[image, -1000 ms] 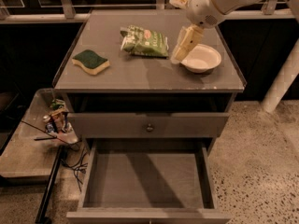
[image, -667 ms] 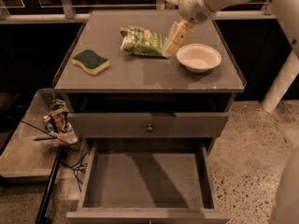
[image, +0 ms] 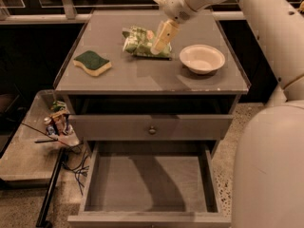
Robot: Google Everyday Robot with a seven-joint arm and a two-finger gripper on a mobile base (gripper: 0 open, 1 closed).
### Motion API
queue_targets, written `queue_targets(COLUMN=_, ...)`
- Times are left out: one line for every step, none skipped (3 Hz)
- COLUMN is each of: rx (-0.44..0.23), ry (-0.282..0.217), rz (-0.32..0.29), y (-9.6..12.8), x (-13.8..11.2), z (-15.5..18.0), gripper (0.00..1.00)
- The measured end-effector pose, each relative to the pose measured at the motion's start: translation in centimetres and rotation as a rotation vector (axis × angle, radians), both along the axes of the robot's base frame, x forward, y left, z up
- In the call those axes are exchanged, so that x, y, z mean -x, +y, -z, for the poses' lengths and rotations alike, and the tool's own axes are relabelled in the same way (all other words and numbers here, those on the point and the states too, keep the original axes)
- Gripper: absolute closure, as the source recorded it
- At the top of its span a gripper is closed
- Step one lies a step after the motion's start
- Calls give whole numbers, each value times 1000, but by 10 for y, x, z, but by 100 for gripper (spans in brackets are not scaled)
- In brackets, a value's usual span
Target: Place green jalapeno chip bag into middle drawer
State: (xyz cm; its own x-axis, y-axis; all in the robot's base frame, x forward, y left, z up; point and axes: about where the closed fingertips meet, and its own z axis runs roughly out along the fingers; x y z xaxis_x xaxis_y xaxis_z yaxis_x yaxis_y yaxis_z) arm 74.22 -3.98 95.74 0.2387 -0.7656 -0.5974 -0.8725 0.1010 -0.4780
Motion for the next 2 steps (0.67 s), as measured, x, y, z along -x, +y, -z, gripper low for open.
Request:
queue_targets(rx=5, ry=38, rz=61, y=10, x=-27, z=19, gripper=0)
queue_targets(rx=-71, ry=125, rz=171, y=14, x=-53, z=39, gripper=0)
